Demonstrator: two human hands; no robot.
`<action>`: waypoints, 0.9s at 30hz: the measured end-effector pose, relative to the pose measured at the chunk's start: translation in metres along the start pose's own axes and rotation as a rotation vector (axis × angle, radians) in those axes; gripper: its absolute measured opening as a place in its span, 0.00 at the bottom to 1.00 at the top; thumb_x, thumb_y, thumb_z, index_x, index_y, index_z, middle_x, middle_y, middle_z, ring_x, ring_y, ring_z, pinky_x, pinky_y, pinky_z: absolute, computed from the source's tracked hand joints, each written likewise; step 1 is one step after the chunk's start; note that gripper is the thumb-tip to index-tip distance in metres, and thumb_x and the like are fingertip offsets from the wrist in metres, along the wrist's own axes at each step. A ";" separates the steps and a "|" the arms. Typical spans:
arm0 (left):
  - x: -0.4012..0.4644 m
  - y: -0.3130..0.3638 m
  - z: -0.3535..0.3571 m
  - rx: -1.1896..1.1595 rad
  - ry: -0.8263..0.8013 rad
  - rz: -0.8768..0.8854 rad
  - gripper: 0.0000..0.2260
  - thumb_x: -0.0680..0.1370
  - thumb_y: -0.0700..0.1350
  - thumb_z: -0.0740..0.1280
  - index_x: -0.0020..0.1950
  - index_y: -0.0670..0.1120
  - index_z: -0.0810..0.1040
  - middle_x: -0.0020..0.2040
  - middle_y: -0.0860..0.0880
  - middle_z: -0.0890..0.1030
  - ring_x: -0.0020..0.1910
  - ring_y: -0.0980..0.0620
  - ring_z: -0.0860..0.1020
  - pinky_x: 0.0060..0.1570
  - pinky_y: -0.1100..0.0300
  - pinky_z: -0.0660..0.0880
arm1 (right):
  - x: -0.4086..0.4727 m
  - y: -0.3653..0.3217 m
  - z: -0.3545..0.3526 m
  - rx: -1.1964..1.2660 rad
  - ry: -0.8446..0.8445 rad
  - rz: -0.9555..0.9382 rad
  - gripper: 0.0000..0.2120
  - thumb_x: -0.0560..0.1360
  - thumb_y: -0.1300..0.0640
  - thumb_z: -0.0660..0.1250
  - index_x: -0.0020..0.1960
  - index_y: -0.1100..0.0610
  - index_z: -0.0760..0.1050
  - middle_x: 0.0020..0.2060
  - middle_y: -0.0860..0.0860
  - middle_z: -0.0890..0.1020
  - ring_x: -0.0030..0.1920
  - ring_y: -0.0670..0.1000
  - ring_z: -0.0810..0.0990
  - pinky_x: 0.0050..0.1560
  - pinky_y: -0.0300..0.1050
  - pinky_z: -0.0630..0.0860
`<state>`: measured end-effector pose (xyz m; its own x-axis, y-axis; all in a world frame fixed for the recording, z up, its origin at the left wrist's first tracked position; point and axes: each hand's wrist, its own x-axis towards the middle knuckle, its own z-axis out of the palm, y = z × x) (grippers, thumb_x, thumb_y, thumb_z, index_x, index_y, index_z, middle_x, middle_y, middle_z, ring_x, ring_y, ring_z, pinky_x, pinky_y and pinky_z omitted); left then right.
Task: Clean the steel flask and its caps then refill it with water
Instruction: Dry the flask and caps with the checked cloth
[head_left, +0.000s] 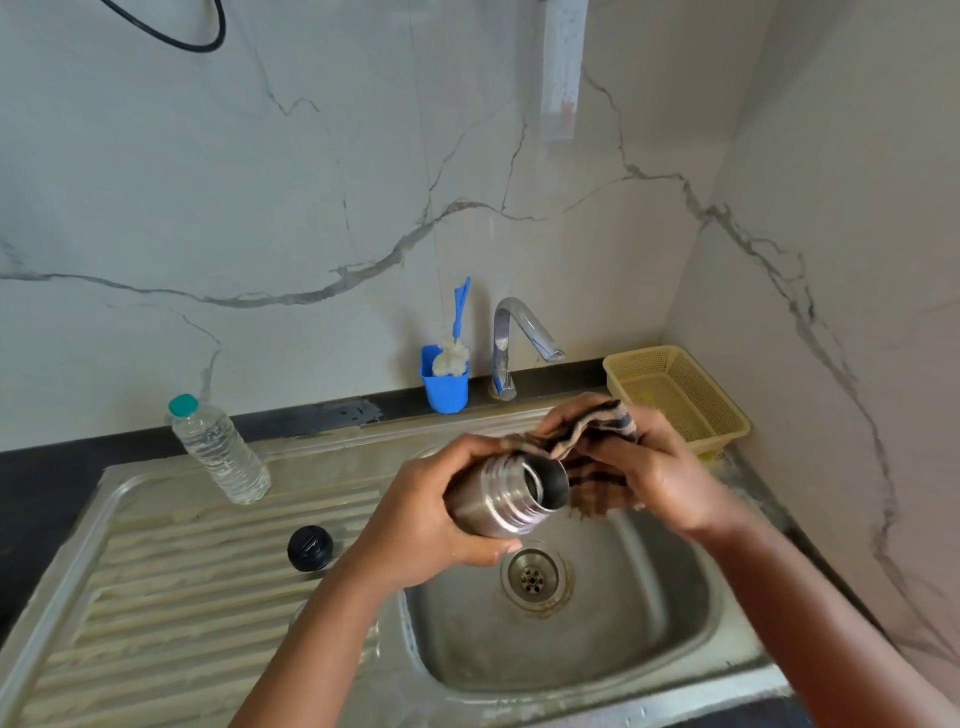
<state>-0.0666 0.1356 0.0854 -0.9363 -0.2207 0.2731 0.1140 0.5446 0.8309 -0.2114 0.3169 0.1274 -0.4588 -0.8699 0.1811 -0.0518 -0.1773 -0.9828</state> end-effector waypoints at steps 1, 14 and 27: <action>0.002 0.001 0.003 0.136 0.001 0.032 0.33 0.59 0.45 0.83 0.58 0.62 0.75 0.51 0.62 0.82 0.50 0.60 0.81 0.47 0.70 0.74 | 0.002 -0.010 -0.005 -0.112 -0.079 -0.020 0.14 0.75 0.77 0.57 0.53 0.68 0.78 0.42 0.51 0.85 0.40 0.45 0.84 0.39 0.34 0.77; 0.011 -0.007 0.006 0.389 0.205 0.066 0.32 0.59 0.50 0.78 0.61 0.60 0.72 0.48 0.58 0.80 0.45 0.59 0.77 0.41 0.61 0.76 | 0.013 -0.003 -0.001 -1.076 -0.072 -0.457 0.21 0.68 0.70 0.60 0.56 0.58 0.81 0.56 0.51 0.81 0.57 0.55 0.78 0.56 0.50 0.75; 0.008 -0.010 0.011 -0.506 0.660 -0.157 0.35 0.59 0.35 0.83 0.61 0.49 0.73 0.53 0.54 0.83 0.50 0.55 0.82 0.47 0.62 0.78 | -0.004 0.059 0.041 -0.185 0.323 -0.124 0.28 0.72 0.81 0.52 0.61 0.60 0.78 0.55 0.53 0.84 0.54 0.50 0.84 0.53 0.44 0.80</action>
<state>-0.0792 0.1377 0.0740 -0.5855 -0.7766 0.2324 0.2807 0.0748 0.9569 -0.1761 0.2913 0.0697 -0.6927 -0.6524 0.3075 -0.2703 -0.1604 -0.9493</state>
